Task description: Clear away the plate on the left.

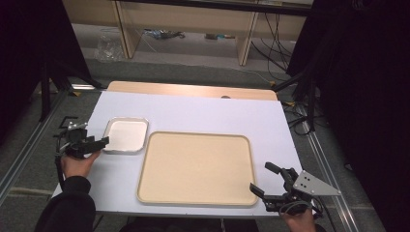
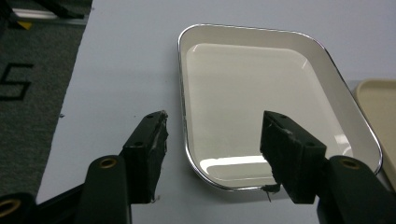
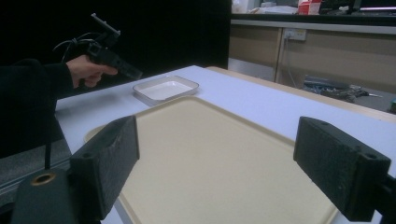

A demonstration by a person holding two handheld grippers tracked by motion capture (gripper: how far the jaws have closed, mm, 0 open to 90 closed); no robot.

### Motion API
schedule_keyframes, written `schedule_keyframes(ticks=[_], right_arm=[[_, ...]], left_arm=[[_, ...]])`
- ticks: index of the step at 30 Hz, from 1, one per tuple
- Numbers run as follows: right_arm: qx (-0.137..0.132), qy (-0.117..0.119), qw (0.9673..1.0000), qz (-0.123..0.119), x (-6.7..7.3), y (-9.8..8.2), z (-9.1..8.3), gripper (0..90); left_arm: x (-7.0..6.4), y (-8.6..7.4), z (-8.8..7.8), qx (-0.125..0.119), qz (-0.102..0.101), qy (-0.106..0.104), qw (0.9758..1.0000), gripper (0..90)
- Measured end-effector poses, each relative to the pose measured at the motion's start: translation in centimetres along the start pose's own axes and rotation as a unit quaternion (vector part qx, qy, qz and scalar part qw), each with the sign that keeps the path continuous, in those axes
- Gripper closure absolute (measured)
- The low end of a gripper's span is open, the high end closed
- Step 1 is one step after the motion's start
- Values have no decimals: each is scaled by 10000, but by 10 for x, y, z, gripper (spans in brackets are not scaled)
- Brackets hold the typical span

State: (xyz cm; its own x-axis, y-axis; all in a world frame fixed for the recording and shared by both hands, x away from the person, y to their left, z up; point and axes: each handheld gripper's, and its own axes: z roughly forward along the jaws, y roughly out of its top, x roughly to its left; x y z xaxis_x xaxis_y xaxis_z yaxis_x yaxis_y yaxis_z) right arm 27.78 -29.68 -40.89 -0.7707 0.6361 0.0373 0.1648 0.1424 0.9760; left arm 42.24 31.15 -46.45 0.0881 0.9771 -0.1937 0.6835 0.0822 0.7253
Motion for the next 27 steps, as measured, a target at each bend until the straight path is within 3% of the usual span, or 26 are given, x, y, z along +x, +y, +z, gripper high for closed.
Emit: schedule_keyframes(ticks=[1, 2, 3, 4, 8, 11, 13, 15, 22, 24, 25, 26, 27], right_arm=[[-108, -7, 9999, -11, -1, -1, 1, 152], [-108, -7, 9999, -11, -1, -1, 1, 152], [-17, 46, 9999, 114, 1, -1, 0, 152], [-144, -116, 9998, -42, -1, 0, 1, 152], [-77, 22, 10000, 44, 0, -1, 1, 152], [-148, -5, 9999, 14, 0, -1, 2, 152], [-60, 15, 10000, 41, 0, -1, 1, 152], [-155, -21, 9999, -17, -1, -1, 2, 152], [-121, 18, 9999, 42, 0, -1, 2, 152], [-148, -11, 9999, -40, -1, -1, 3, 152], [-46, 39, 9999, 110, 1, -1, 2, 152], [-46, 39, 9999, 110, 1, -1, 2, 152], [-105, -28, 9999, 17, -1, -1, 2, 152]], left_arm=[[0, 0, 0, 0, 0, 0, 10000, 426], [1, 1, 2, -34, -105, -6, 9999, 426], [2, 3, 3, -15, -70, 39, 10000, 441], [5, 5, 5, 82, -23, 75, 9999, 465], [10, 9, 14, 265, -80, 148, 9995, 486], [10, 10, 19, 496, 44, 234, 9985, 508], [10, 11, 22, 565, -15, 273, 9980, 518], [12, 11, 24, 581, 32, 207, 9981, 533], [13, 11, 33, 742, 29, 86, 9972, 578], [12, 14, 35, 836, 40, 64, 9965, 633], [12, 14, 35, 836, 40, 64, 9965, 648], [13, 15, 35, 843, 10, 70, 9964, 648], [14, 15, 37, 854, -62, 44, 9963, 684]])
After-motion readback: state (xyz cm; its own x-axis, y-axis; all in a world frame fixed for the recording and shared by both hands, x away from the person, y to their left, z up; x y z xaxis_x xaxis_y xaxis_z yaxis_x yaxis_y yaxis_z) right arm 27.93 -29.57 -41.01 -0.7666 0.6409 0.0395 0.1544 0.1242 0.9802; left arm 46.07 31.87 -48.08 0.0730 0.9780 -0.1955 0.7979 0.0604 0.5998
